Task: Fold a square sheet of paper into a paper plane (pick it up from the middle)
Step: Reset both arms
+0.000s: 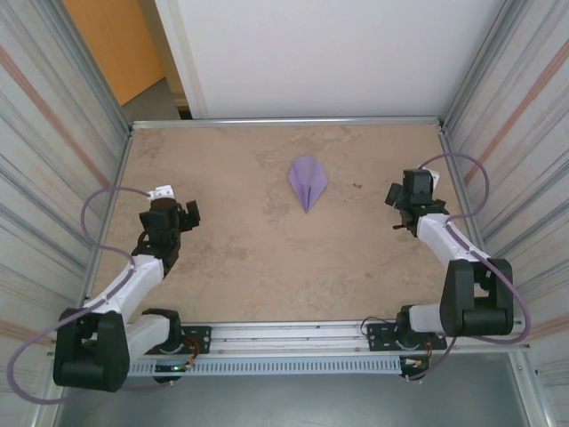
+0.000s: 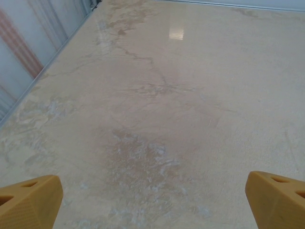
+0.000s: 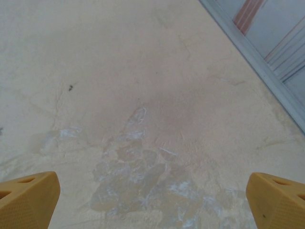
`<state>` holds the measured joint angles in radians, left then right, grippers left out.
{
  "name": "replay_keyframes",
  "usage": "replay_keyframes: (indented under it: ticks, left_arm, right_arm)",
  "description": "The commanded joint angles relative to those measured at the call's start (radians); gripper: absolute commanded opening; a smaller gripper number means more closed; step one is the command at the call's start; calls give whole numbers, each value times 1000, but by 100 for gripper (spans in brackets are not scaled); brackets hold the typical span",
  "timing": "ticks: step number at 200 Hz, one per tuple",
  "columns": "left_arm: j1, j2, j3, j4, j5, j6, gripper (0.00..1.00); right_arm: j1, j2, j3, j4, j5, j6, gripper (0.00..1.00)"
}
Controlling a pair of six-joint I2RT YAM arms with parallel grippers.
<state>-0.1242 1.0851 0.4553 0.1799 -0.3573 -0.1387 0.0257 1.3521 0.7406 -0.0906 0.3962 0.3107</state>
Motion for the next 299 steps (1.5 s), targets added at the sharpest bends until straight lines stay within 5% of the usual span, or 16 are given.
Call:
replay_keyframes:
  ticks: [1,61,118,228,299]
  left_arm:
    - [7,47,-16,175,40,123,99]
    - [69,204,-73,452,271,164,99]
    - [125,348,-64,580,371,171,99]
    - [113,434,-35,597,368,192,99]
    - [107,426,-48,616,363,195,99]
  right_arm:
    - [-1,20,-37,152,-4,-68,99]
    - [-29,20,-204,485,-210,-135,99]
    - [-34,78,-241,610,-259,-182,99]
    - [-64,187,-328,882,-373,-219,99]
    - [-66,192,-325,876,-375,-217,99]
